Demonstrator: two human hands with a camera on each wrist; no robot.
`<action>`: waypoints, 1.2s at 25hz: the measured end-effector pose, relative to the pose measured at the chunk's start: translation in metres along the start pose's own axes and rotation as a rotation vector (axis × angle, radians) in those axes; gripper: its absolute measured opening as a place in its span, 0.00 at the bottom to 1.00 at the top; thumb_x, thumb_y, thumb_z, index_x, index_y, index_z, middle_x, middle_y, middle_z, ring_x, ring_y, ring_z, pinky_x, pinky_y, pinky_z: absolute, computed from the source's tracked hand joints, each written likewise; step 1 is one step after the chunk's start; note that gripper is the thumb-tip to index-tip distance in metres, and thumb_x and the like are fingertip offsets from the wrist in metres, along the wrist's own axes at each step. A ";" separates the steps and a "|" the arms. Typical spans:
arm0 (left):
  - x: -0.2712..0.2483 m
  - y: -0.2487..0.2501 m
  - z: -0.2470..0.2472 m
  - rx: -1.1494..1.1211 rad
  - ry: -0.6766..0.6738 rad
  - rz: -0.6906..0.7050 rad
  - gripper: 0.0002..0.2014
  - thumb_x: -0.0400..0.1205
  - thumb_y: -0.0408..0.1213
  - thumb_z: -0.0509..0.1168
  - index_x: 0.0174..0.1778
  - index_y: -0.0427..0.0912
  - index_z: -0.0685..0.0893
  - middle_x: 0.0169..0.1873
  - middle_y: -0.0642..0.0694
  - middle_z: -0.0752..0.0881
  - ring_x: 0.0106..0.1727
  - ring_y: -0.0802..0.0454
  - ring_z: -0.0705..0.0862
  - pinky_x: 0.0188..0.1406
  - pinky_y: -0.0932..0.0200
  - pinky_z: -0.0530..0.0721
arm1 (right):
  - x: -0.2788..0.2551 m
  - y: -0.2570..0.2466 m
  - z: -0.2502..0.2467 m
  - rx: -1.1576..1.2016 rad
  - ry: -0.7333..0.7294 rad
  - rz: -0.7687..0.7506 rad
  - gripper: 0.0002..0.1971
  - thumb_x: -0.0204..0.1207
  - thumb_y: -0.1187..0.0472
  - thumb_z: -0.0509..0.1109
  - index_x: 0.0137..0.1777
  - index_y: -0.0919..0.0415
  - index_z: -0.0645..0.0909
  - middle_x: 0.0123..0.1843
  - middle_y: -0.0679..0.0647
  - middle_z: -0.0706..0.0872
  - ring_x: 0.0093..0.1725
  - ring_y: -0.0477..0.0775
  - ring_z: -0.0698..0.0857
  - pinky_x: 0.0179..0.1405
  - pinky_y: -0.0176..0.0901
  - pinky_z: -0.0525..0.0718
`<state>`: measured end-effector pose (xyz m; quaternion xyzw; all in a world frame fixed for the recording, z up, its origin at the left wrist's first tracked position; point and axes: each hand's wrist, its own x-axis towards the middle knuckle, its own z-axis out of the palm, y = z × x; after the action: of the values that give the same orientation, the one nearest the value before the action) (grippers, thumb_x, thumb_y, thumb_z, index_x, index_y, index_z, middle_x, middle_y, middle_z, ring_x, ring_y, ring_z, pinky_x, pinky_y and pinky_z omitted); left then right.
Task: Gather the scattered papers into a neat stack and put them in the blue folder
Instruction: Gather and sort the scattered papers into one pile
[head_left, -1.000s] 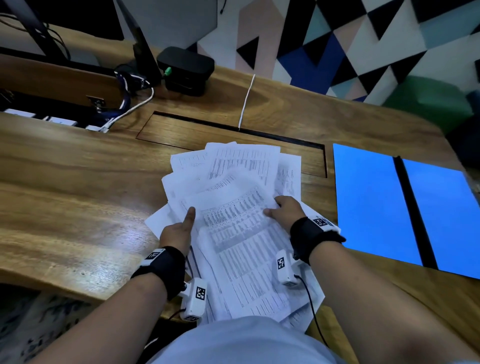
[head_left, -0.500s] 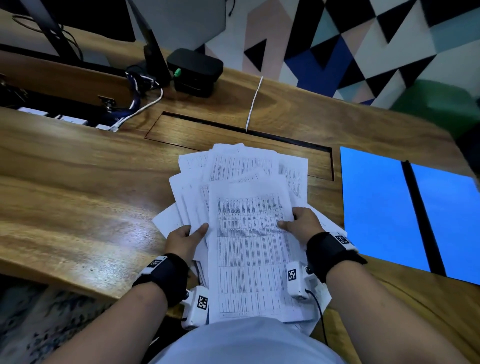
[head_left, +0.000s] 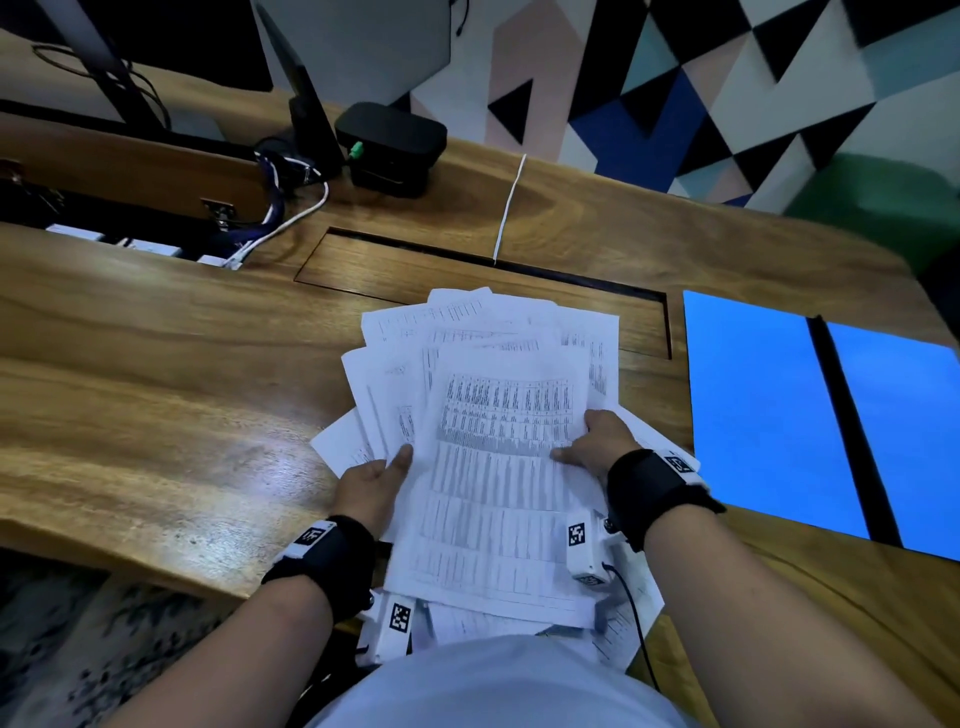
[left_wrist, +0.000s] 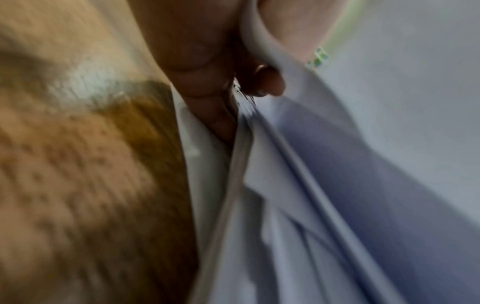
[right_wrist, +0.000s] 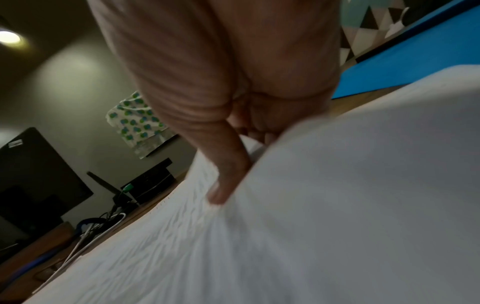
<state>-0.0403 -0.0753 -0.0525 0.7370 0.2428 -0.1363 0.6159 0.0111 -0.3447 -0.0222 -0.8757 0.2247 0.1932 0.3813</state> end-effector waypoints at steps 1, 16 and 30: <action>0.002 0.001 0.000 0.032 0.025 0.004 0.19 0.83 0.52 0.61 0.29 0.46 0.78 0.34 0.43 0.83 0.40 0.47 0.80 0.38 0.59 0.76 | 0.002 0.001 -0.005 -0.038 0.063 0.004 0.18 0.68 0.65 0.78 0.55 0.69 0.80 0.53 0.60 0.83 0.60 0.62 0.84 0.60 0.49 0.81; 0.001 0.007 0.017 -0.161 -0.116 -0.039 0.38 0.67 0.38 0.81 0.72 0.39 0.73 0.62 0.42 0.85 0.63 0.43 0.84 0.68 0.47 0.78 | -0.004 -0.002 0.021 -0.353 -0.004 -0.115 0.23 0.80 0.53 0.65 0.71 0.62 0.71 0.74 0.61 0.64 0.73 0.64 0.65 0.71 0.56 0.73; 0.000 -0.006 -0.040 -0.269 -0.028 -0.060 0.23 0.66 0.24 0.75 0.57 0.41 0.83 0.52 0.35 0.89 0.52 0.34 0.88 0.58 0.33 0.83 | -0.016 0.039 -0.010 -0.248 0.038 -0.060 0.29 0.71 0.47 0.75 0.67 0.63 0.76 0.65 0.59 0.83 0.62 0.61 0.83 0.63 0.49 0.81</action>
<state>-0.0474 -0.0355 -0.0494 0.6380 0.2722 -0.1310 0.7083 -0.0212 -0.3719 -0.0304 -0.9259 0.1799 0.1915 0.2715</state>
